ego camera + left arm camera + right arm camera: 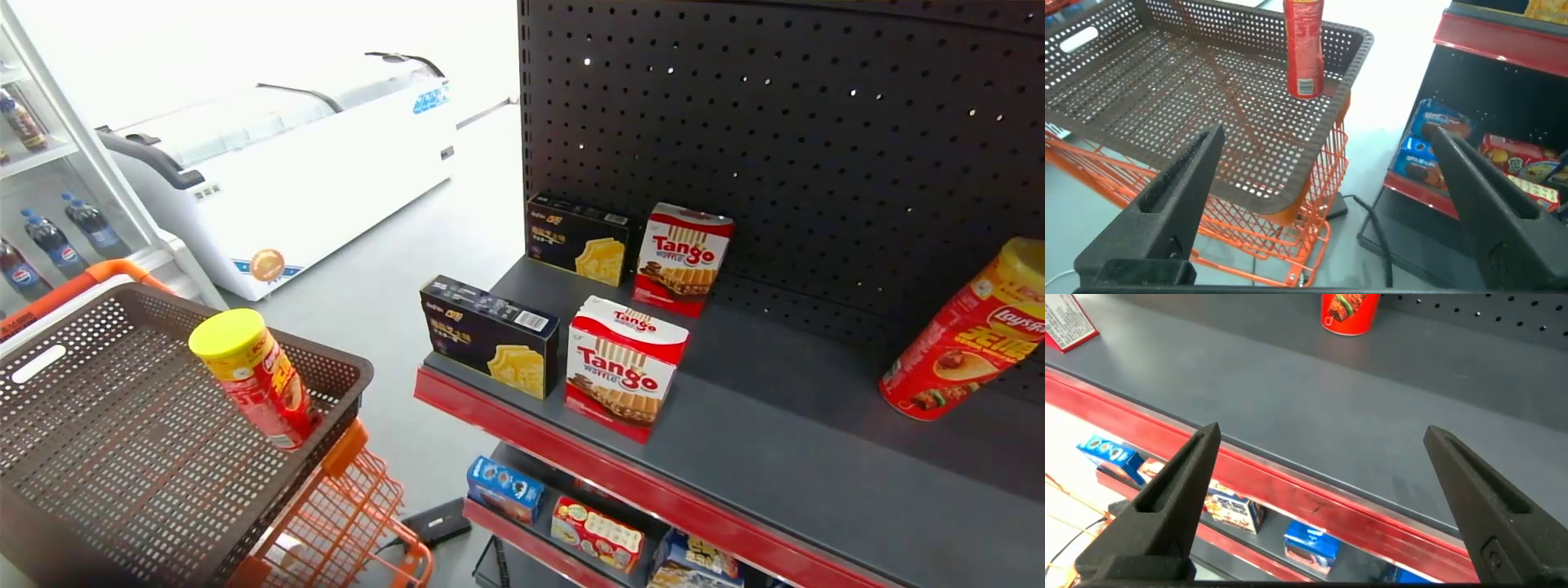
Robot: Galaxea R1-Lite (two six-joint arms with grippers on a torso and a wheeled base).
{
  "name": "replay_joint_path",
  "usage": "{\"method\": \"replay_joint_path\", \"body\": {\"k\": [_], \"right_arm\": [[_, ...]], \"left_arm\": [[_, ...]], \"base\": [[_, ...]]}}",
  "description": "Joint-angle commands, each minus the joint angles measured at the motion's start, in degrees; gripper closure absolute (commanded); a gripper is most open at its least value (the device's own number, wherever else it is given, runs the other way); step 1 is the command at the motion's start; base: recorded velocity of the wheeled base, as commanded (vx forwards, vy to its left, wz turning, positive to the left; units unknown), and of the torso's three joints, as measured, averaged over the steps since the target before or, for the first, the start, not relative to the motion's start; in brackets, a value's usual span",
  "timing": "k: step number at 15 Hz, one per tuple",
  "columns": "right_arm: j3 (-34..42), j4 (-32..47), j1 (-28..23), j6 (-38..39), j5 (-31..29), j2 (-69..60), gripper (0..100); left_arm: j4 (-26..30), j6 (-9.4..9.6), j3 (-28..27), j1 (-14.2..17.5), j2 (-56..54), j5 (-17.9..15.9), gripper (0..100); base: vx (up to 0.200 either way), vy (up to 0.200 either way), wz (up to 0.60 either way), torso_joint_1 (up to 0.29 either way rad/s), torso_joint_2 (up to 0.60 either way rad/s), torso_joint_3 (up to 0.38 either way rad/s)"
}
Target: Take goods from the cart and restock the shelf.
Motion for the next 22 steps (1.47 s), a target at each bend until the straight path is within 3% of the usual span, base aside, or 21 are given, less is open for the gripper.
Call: {"method": "replay_joint_path", "body": {"k": [1,2,5,6,7,8,12,14,15,17,19,20,21,22], "right_arm": [[0.00,0.00,0.02,-0.04,0.00,0.07,0],[0.00,0.00,0.02,-0.04,0.00,0.07,0],[0.00,0.00,0.02,-0.04,0.00,0.07,0],[0.00,0.00,0.02,-0.04,0.00,0.07,0],[0.00,0.00,0.02,-0.04,0.00,0.07,0],[0.00,0.00,0.02,-0.04,0.00,0.07,0],[0.00,0.00,0.02,-0.04,0.00,0.07,0],[0.00,0.00,0.02,-0.04,0.00,0.07,0],[0.00,0.00,0.02,-0.04,0.00,0.07,0],[0.00,0.00,0.02,-0.04,0.00,0.07,0],[0.00,0.00,0.02,-0.04,0.00,0.07,0],[0.00,0.00,0.02,-0.04,0.00,0.07,0],[0.00,0.00,0.02,-0.04,0.00,0.07,0],[0.00,0.00,0.02,-0.04,0.00,0.07,0]], "left_arm": [[-0.32,1.97,0.00,0.07,-0.02,0.02,0],[-0.32,3.03,0.00,0.07,-0.02,-0.24,0],[-0.41,3.73,0.00,0.07,-0.02,-0.59,0],[-0.06,3.91,-10.20,-0.45,4.28,-0.59,0],[2.14,3.29,-18.02,-1.25,15.44,-0.33,0],[1.52,1.53,-22.68,-1.33,22.21,0.29,0],[0.29,1.09,-25.05,0.25,36.10,1.52,0],[-7.53,1.09,-24.96,4.03,46.12,0.46,0],[-12.63,1.97,-24.35,6.49,51.30,-1.03,0],[-16.76,5.23,-24.17,8.69,58.69,-1.03,0],[-23.88,4.08,-23.64,8.07,65.37,-1.03,0],[-34.16,2.32,-22.59,7.54,72.13,-1.03,0],[-44.97,2.94,-19.78,7.72,78.55,-0.86,0],[-51.74,3.91,-18.02,7.81,82.33,-0.77,0]], "base": [[0.000,0.000,0.00,0.000,0.00,0.000],[0.000,0.000,0.00,0.000,0.00,0.000],[0.000,0.000,0.00,0.000,0.00,0.000],[0.000,0.000,0.00,0.000,0.00,0.000],[0.000,0.000,0.00,0.000,0.00,0.000],[0.000,0.000,0.00,0.000,0.00,0.000],[0.000,0.000,0.00,0.000,0.00,0.000],[0.000,0.000,0.00,0.000,0.00,0.000],[0.000,0.000,0.00,0.000,0.00,0.000],[0.000,0.000,0.00,0.000,0.00,0.000],[0.000,0.000,0.00,0.000,0.00,0.000],[0.000,0.000,0.00,0.000,0.00,0.000],[0.000,0.000,0.00,0.000,0.00,0.000],[0.000,0.000,0.00,0.000,0.00,0.000]]}}
